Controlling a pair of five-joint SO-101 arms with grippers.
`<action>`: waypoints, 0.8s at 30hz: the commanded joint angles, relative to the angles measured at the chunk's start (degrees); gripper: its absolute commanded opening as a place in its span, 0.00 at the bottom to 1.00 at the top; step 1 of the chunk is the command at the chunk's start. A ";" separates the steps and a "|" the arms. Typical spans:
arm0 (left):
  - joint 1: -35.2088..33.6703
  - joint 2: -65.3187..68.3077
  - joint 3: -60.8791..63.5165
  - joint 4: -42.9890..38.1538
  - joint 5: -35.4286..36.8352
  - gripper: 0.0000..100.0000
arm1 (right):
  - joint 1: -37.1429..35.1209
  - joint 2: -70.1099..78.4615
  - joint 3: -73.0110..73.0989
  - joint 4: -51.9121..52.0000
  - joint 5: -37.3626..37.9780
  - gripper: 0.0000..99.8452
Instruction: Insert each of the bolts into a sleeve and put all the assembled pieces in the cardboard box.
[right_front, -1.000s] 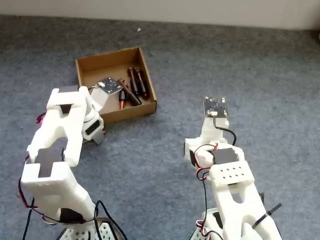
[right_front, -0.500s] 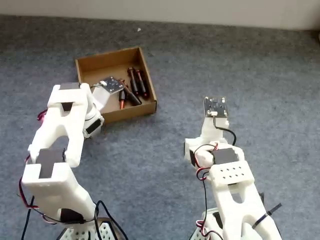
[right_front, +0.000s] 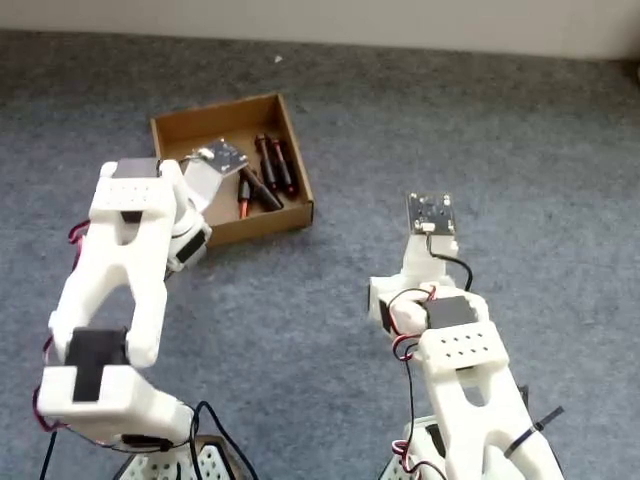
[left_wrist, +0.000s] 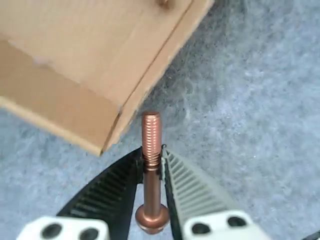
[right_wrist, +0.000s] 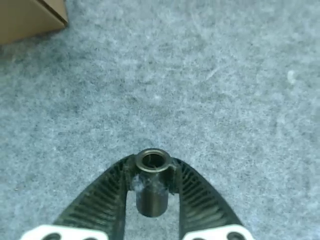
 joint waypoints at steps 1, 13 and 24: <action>1.01 -11.38 3.21 0.79 7.65 0.01 | 0.75 -1.63 -0.57 -1.19 0.00 0.00; 3.38 -27.21 8.75 0.62 52.40 0.01 | 0.75 -1.63 -0.48 -1.10 0.00 0.00; 3.38 -34.15 26.68 -15.56 90.46 0.01 | 0.75 -1.63 -0.48 -1.01 0.00 0.00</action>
